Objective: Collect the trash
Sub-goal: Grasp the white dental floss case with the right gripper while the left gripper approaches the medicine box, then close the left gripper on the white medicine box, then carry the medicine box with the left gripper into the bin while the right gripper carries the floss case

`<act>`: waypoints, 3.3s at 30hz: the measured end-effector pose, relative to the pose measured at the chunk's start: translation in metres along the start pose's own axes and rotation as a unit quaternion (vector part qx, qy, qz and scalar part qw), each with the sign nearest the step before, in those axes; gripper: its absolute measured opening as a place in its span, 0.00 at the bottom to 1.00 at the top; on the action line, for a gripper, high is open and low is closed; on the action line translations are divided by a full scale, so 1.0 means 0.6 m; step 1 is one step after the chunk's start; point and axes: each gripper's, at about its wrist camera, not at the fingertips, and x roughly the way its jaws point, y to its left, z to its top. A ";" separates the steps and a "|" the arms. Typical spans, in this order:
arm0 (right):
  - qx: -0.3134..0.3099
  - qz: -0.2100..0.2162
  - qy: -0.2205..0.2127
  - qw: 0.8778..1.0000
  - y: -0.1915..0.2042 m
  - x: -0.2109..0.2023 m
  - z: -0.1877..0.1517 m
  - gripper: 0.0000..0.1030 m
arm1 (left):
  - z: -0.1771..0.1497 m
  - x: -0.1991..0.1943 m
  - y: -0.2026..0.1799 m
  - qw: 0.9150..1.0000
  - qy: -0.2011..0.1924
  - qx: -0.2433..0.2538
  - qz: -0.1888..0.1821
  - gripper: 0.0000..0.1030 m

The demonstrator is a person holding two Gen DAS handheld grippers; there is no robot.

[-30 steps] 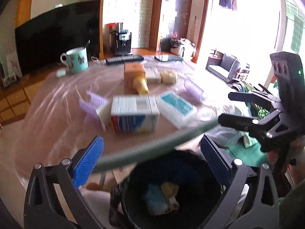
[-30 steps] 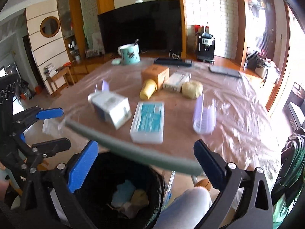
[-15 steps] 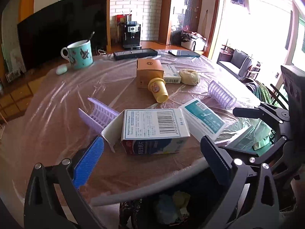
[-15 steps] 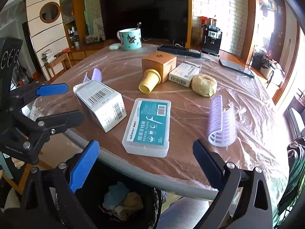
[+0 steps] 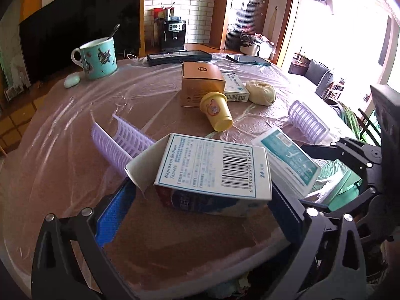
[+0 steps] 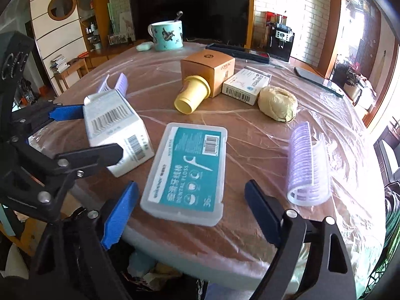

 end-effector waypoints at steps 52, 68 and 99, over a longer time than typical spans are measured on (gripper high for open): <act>0.000 0.003 -0.015 1.000 -0.008 -0.002 0.015 0.68 | 0.023 -0.014 0.091 0.985 0.035 -0.133 0.107 0.90; -0.003 0.015 0.006 1.000 -0.013 0.007 0.029 0.82 | 0.044 0.017 0.075 0.990 0.060 -0.082 0.094 0.91; 0.026 0.016 -0.012 0.999 -0.020 -0.006 0.050 0.52 | 0.043 0.005 0.065 0.992 0.062 -0.078 0.072 0.46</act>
